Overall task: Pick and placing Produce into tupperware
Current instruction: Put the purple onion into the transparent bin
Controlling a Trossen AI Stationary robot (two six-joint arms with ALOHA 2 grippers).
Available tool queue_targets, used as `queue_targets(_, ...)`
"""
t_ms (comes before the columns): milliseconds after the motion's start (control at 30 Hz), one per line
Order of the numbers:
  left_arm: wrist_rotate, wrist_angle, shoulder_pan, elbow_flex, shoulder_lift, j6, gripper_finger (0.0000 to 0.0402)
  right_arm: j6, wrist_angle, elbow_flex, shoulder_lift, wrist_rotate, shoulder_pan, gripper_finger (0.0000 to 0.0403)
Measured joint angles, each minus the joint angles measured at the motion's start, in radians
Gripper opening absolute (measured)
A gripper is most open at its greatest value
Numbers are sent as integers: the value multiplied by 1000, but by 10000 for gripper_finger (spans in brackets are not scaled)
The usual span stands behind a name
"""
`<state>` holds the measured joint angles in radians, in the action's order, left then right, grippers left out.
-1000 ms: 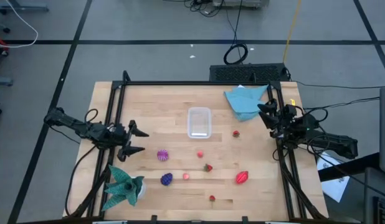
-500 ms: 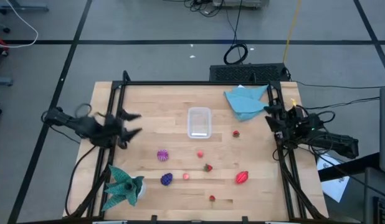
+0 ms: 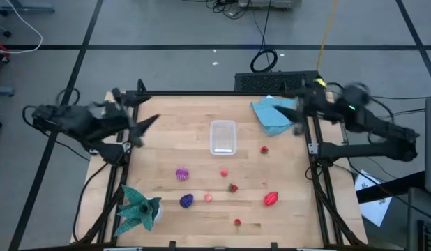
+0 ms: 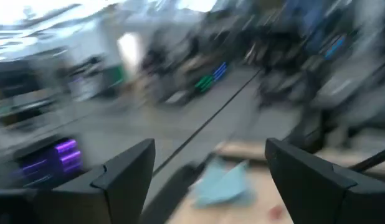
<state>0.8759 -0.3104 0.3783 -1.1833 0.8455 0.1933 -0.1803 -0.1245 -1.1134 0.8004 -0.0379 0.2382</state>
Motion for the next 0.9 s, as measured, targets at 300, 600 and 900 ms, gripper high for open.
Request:
queue_targets(300,-16,-747,-146,-564,494,-425,308,-176,-545,-386,296,773,18,183)
queue_targets(600,-374,-1184,-276,-709,736,-887,308,-111,-714,-391,304,850,66,183)
queue_targets(900,-578,-1260,-265,-703,926,-1027,308,-68,-750,-391,288,848,131,183)
